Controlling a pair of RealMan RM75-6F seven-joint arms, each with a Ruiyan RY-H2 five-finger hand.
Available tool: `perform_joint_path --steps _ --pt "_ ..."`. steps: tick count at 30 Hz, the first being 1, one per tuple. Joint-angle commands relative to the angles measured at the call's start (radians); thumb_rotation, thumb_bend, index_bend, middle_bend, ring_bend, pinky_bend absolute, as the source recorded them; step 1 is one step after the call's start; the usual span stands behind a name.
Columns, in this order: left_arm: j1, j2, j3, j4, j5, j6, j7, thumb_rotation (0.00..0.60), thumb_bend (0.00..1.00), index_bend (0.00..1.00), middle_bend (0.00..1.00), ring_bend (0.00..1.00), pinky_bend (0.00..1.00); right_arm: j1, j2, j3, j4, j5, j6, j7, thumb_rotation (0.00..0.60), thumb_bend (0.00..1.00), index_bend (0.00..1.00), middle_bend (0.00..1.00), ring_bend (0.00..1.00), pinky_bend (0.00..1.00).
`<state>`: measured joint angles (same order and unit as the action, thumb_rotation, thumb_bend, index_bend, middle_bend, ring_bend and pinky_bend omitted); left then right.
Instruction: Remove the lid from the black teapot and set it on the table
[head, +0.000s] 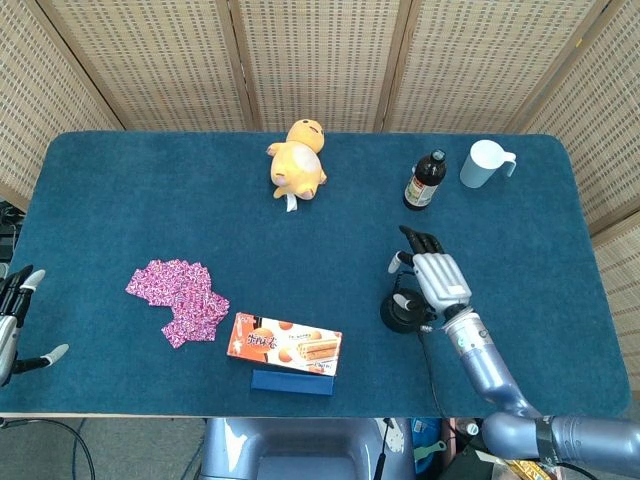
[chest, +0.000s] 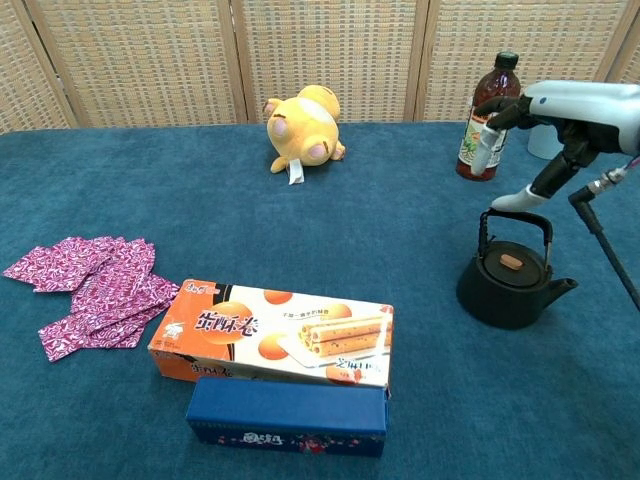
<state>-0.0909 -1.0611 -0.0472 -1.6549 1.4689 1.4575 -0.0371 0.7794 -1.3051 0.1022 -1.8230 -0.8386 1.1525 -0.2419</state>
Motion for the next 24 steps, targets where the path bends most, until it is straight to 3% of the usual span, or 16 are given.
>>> perform_joint_path --steps 1,16,24 --pt "0.001 0.001 0.001 -0.002 0.003 0.003 0.001 0.6 0.11 0.0 0.0 0.0 0.0 -0.019 -0.022 -0.003 -0.03 0.036 0.027 -0.038 0.6 0.45 0.51 0.0 0.0 0.0" --pt "0.003 0.005 0.001 -0.002 0.004 0.007 -0.008 0.6 0.11 0.0 0.0 0.0 0.0 -0.029 -0.152 0.056 -0.008 0.213 0.111 -0.204 0.6 0.49 0.52 0.0 0.0 0.0" --pt "0.004 0.005 0.001 -0.002 0.005 0.009 -0.01 0.6 0.11 0.0 0.0 0.0 0.0 -0.043 -0.18 0.055 0.027 0.223 0.104 -0.223 0.6 0.49 0.52 0.0 0.0 0.0"
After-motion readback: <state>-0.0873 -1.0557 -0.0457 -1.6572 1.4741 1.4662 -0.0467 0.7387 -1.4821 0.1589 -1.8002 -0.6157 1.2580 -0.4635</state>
